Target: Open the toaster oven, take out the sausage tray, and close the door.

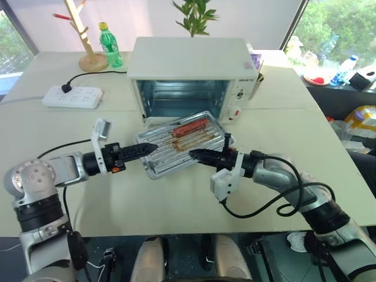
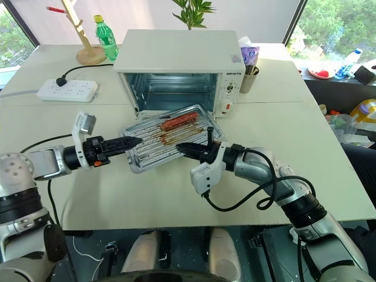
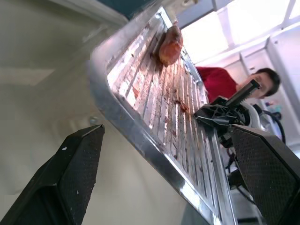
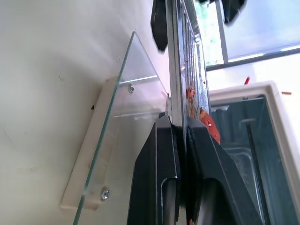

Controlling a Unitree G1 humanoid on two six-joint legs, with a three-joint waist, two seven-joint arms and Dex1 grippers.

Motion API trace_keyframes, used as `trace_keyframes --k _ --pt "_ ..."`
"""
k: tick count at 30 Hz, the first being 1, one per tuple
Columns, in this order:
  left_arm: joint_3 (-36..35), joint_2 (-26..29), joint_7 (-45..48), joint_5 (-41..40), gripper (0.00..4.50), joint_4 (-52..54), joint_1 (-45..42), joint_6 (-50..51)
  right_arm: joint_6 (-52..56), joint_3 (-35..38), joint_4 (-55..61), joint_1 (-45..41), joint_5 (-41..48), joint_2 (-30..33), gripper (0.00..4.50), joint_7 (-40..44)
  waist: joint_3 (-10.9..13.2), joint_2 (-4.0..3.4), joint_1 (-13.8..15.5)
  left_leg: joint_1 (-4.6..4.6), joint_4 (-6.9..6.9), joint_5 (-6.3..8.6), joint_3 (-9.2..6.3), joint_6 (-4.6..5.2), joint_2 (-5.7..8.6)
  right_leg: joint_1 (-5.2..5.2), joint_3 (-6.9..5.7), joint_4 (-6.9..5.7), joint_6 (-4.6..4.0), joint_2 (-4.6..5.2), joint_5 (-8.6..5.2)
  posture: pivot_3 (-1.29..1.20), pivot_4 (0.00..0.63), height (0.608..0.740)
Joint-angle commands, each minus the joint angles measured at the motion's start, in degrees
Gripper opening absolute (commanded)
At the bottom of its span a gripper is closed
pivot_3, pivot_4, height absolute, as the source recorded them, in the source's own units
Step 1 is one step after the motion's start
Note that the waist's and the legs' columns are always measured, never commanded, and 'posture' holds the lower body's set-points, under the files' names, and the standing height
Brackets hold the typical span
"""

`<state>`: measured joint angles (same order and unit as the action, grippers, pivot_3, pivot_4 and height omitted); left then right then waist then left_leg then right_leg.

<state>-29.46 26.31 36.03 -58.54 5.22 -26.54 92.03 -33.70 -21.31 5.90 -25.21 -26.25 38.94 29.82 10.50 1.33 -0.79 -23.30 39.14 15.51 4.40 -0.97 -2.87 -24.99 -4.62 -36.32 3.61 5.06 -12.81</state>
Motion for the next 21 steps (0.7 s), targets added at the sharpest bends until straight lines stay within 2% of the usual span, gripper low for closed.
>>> trace_keyframes --k 1,7,10,17,18,21 --pt "-0.18 -0.94 -3.54 -5.58 4.5 0.97 0.47 0.47 -1.13 1.98 2.05 -1.05 1.36 -0.35 0.06 0.11 0.0 0.0 -0.07 0.01 0.0 0.0 0.0 -0.01 -0.01 0.0 0.0 -0.01 0.0 -0.01 0.0 0.0 0.15 0.722" --pt "0.86 -0.12 -7.48 -13.0 4.5 -0.38 0.89 0.47 -0.93 2.13 2.21 -0.74 1.01 -0.53 0.06 0.29 0.0 0.0 0.05 0.03 -0.01 -0.02 -0.02 -0.03 -0.01 0.03 0.0 -0.02 -0.01 0.01 0.0 0.0 0.15 0.722" --pt "0.45 -0.43 -9.72 -15.81 3.62 -2.14 1.0 0.47 -0.82 2.26 2.12 -0.76 0.92 -0.61 0.0 0.2 0.0 0.0 0.17 0.04 -0.01 -0.02 -0.03 -0.04 0.0 0.03 -0.01 -0.02 -0.01 0.02 0.0 0.0 0.15 0.722" --pt "0.71 -2.57 -15.68 -20.44 0.19 -4.0 1.35 0.43 -0.81 2.72 2.09 -0.77 0.77 -0.46 0.0 0.01 0.0 0.0 0.15 0.04 0.0 -0.02 -0.02 -0.04 0.01 0.05 -0.01 -0.01 -0.01 0.02 0.0 0.0 0.15 0.722" --pt "0.72 -2.87 -16.69 -21.61 0.04 -4.44 1.41 0.29 -0.84 2.83 2.12 -0.77 0.79 -0.41 0.0 0.07 0.0 0.0 0.15 0.05 0.0 -0.03 -0.02 -0.05 0.01 0.05 -0.01 -0.01 -0.01 0.02 0.0 0.0 0.15 0.722" --pt "1.11 -3.34 -20.31 -25.53 0.04 -5.67 1.96 -0.57 -1.08 3.39 2.36 -0.56 0.74 -0.29 0.0 0.38 0.0 0.01 0.13 0.05 0.0 -0.03 -0.03 -0.06 0.01 0.06 -0.01 -0.01 -0.01 0.01 0.0 0.0 0.15 0.722"
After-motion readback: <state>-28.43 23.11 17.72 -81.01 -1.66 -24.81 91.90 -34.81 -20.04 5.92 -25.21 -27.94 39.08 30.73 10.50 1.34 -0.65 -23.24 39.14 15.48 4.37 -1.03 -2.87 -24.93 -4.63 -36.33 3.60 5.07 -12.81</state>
